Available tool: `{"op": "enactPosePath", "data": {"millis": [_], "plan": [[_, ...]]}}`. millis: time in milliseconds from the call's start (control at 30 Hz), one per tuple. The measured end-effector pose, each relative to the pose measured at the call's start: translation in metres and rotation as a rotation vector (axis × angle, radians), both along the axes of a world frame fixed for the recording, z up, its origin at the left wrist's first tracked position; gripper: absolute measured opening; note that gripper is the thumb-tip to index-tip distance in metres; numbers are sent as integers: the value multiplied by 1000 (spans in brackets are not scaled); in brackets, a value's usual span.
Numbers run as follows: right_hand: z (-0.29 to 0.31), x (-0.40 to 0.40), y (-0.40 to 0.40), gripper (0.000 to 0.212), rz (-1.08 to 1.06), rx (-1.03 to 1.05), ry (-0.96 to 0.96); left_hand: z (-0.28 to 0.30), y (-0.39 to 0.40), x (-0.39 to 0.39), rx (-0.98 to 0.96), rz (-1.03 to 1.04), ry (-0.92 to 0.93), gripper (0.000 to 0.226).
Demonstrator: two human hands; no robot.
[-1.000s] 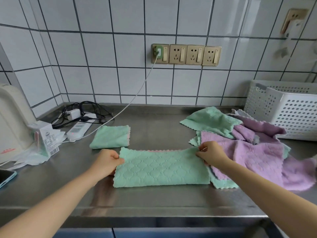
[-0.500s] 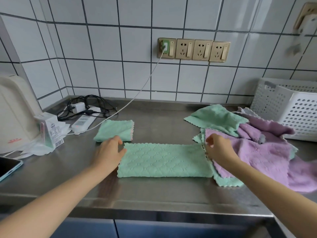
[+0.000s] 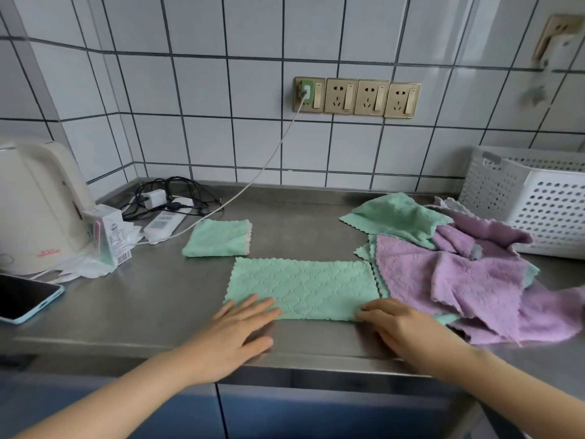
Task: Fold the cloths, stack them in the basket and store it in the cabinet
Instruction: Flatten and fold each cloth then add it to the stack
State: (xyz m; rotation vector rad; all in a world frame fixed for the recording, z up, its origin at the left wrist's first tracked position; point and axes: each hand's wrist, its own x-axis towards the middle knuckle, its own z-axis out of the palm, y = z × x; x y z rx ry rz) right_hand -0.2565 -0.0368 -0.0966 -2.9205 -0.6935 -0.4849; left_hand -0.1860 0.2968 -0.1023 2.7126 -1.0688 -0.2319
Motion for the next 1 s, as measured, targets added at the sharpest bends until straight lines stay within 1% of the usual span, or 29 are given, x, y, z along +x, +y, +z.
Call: {"op": "enactPosePath", "data": {"millis": [100,200,233,267,367,400,500,533,600,633,700,733,800,867,967,1000], "plan": [[-1,2,-7,34,-11,-15,-23,0,15,6,-53,85,-4,81],[0,8,-3,39,-40,-91,-31,1,8,10,-96,173,-69,106],[2,10,1,38,-52,-87,-41,3,1,9,-97,181,-95,110],[4,11,5,36,-57,-67,-55,6,-8,5,-105,174,-104,107],[15,4,24,31,-45,44,-79,10,-36,-10,-177,94,-48,67],[19,-1,32,28,-36,96,-75,10,-46,-15,-205,63,-35,61],[36,-20,59,18,35,298,14,5,-71,-26,-269,9,-35,60],[43,-26,66,15,75,355,54,3,-77,-27,-301,-5,-42,54],[54,-32,75,13,130,461,132,3,-80,-28,-373,-17,-28,36],[58,-31,75,14,123,513,167,4,-76,-27,-412,-9,11,33],[59,-23,62,21,40,576,183,5,-65,-25,-499,25,117,40],[57,-17,52,29,-26,568,167,7,-59,-24,-539,36,185,41],[45,-3,32,45,-150,466,163,13,-45,-24,-609,17,294,36],[32,3,23,49,-188,346,224,19,-33,-25,-636,-5,349,32],[18,3,41,53,-33,293,283,23,-18,-23,-620,-15,385,39],[17,4,49,54,28,297,283,23,-15,-23,-613,-10,385,37]]}}
